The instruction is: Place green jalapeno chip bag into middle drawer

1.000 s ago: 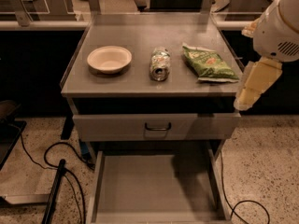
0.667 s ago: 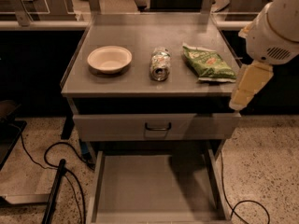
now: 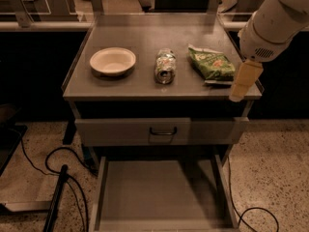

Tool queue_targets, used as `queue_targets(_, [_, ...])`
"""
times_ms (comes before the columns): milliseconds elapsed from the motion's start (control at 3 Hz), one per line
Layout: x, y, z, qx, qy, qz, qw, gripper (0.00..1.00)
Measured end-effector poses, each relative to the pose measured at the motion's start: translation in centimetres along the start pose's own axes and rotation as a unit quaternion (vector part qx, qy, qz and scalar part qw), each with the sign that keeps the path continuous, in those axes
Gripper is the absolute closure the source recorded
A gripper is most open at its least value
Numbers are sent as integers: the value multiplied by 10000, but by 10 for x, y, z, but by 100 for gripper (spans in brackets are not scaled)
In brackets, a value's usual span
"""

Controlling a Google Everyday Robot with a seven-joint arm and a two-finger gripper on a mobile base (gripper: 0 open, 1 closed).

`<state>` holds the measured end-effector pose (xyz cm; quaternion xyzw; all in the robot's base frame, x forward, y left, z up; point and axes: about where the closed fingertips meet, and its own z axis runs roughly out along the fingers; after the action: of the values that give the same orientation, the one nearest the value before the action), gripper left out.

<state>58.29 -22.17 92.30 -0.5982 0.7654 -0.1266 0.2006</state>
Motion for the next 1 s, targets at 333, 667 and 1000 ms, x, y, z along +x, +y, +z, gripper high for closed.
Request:
queue_targets(333, [-4,-9,13,-47,-198,187,9996,0])
queue_targets(667, [-14,-32,34,-1,-338,300,9990,0])
queue_targets(1000, [-20,-47,51,6,-383,346,9987,0])
